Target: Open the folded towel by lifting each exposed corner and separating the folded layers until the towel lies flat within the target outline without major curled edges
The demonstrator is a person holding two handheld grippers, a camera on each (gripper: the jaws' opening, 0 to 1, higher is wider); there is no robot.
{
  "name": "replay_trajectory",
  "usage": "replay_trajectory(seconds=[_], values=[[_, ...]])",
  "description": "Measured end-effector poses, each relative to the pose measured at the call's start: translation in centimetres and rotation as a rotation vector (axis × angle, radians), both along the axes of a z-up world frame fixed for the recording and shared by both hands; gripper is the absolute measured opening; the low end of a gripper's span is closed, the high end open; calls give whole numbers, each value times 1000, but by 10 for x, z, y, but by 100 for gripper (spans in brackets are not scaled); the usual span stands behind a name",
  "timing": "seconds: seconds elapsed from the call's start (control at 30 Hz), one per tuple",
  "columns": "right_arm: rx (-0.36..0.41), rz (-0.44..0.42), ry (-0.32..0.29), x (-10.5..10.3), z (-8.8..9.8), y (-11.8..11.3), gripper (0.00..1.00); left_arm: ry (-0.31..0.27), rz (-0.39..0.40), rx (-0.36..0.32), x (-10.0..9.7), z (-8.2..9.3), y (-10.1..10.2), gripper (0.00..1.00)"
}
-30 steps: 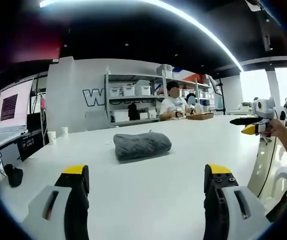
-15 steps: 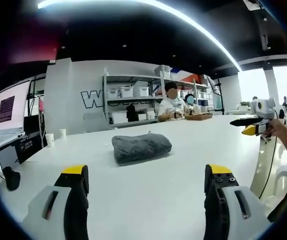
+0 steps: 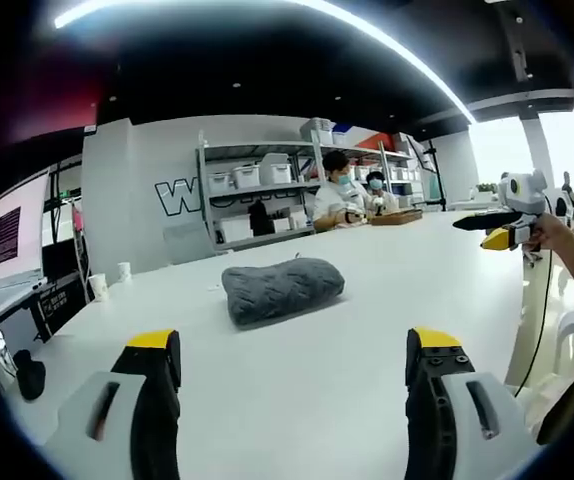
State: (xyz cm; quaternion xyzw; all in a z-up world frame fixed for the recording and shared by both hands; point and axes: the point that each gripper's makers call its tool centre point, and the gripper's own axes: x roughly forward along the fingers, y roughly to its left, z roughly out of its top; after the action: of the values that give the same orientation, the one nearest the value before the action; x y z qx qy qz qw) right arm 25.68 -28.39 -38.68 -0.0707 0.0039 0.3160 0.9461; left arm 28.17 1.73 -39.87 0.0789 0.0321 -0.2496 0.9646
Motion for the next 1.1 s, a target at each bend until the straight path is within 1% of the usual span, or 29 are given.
replay_trajectory(seconds=[0.07, 0.17, 0.3, 0.37, 0.5, 0.63, 0.67, 0.7, 0.77, 0.93, 1.1], values=[[-2, 6, -1, 2, 1, 2, 72, -2, -2, -4, 2, 1, 0, 92], [-8, 18, -4, 4, 1, 6, 71, -20, 14, -8, 6, 6, 3, 93], [15, 21, -10, 10, 1, 5, 69, -40, -1, 23, 10, 13, 3, 92], [8, 19, -3, 14, -1, 5, 69, -48, -13, 47, 15, 15, 1, 92], [13, 40, 2, 15, 0, 11, 69, -68, -16, 69, 21, 19, 0, 91], [21, 57, 2, 19, 1, 15, 68, -53, -26, 65, 29, 15, -3, 91], [20, 60, 1, 20, 1, 16, 68, -54, -31, 57, 32, 14, -3, 91], [39, 85, 4, 21, 1, 19, 68, -69, -29, 33, 36, 16, -3, 91], [55, 92, 19, 22, 0, 20, 67, -62, -23, 23, 40, 15, -2, 91], [54, 104, 13, 24, 0, 23, 67, -54, -46, 35, 45, 13, -6, 91], [53, 105, 15, 28, -1, 24, 67, -41, -70, 26, 51, 12, -10, 91]])
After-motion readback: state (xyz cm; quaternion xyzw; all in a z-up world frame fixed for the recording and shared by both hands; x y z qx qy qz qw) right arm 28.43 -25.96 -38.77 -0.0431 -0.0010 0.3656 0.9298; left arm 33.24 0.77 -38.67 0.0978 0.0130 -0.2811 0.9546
